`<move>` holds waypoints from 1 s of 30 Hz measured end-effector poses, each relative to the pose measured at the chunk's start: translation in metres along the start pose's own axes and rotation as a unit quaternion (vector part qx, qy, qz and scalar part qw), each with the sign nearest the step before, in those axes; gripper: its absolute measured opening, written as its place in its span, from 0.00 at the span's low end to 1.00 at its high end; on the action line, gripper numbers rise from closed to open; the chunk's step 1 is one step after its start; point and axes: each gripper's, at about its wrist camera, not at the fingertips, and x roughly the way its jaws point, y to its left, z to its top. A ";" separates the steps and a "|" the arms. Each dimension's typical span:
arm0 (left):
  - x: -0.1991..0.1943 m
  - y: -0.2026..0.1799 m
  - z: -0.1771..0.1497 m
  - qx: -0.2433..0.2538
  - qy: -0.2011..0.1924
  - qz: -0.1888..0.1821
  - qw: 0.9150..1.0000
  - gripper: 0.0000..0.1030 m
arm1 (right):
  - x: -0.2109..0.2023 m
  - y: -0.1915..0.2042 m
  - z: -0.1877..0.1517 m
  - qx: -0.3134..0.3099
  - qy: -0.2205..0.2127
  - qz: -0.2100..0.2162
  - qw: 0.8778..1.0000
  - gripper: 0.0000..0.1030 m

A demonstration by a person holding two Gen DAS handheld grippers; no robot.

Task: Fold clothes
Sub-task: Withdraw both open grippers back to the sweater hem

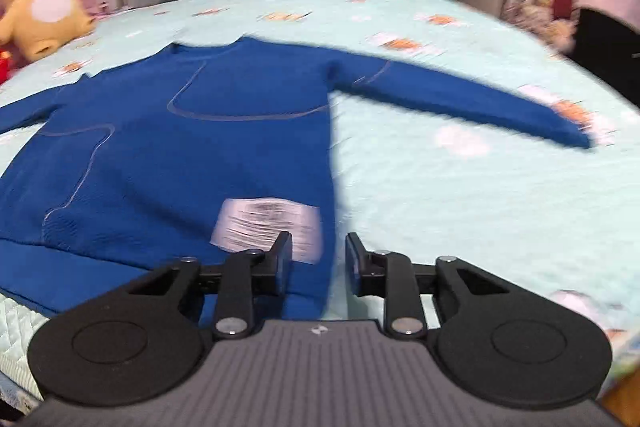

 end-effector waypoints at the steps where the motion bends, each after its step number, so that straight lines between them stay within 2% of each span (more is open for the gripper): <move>1: -0.009 -0.003 0.003 -0.009 -0.013 -0.020 1.000 0.50 | -0.009 0.010 -0.003 -0.002 -0.006 0.024 1.000 0.30; 2: -0.016 -0.013 0.007 -0.006 -0.025 -0.041 0.999 0.51 | -0.018 0.021 -0.005 -0.004 -0.012 0.048 0.999 0.33; 3: -0.021 -0.027 0.009 0.013 -0.032 -0.061 0.998 0.57 | -0.026 0.032 -0.008 -0.007 -0.018 0.071 0.997 0.35; 4: -0.018 -0.039 0.006 0.038 -0.022 -0.063 0.997 0.58 | -0.025 0.047 -0.014 -0.027 -0.009 0.081 0.996 0.41; 5: -0.015 -0.051 0.002 0.064 -0.011 -0.064 0.996 0.58 | -0.023 0.062 -0.021 -0.046 0.000 0.092 0.995 0.43; 6: -0.008 -0.056 -0.007 0.080 0.005 -0.049 0.996 0.59 | -0.021 0.077 -0.027 -0.066 0.008 0.101 0.993 0.43; 7: -0.006 -0.050 -0.016 0.071 0.005 -0.046 0.996 0.59 | -0.019 0.083 -0.034 -0.091 0.015 0.082 0.992 0.43; 8: -0.013 -0.037 -0.024 0.044 0.004 -0.053 0.998 0.60 | -0.021 0.079 -0.037 -0.098 0.008 0.082 0.992 0.45; 10: -0.020 -0.011 -0.031 -0.004 0.018 -0.060 0.998 0.61 | -0.026 0.055 -0.038 -0.061 0.020 0.087 0.994 0.55; 11: -0.025 0.000 -0.034 -0.024 0.022 -0.061 0.998 0.61 | -0.028 0.040 -0.037 -0.036 0.029 0.090 0.995 0.54; 13: -0.044 0.003 -0.039 -0.027 0.012 -0.056 0.998 0.55 | -0.047 0.035 -0.040 -0.038 0.027 0.083 0.995 0.53; 16: -0.068 -0.016 -0.045 0.010 -0.023 -0.072 0.997 0.55 | -0.058 0.049 -0.047 -0.077 0.016 0.075 0.994 0.54; 18: -0.071 -0.029 -0.050 0.048 -0.029 -0.077 0.995 0.56 | -0.060 0.066 -0.053 -0.114 0.007 0.071 0.991 0.54; 22: -0.067 -0.046 -0.060 0.088 -0.019 -0.058 0.994 0.57 | -0.064 0.098 -0.064 -0.185 -0.010 0.060 0.981 0.54; 25: -0.063 -0.040 -0.058 0.072 -0.007 -0.051 0.996 0.57 | -0.058 0.085 -0.063 -0.166 -0.007 0.027 0.986 0.54; 30: -0.058 -0.034 -0.056 0.065 -0.009 -0.040 0.997 0.59 | -0.053 0.062 -0.064 -0.139 -0.004 -0.029 0.990 0.55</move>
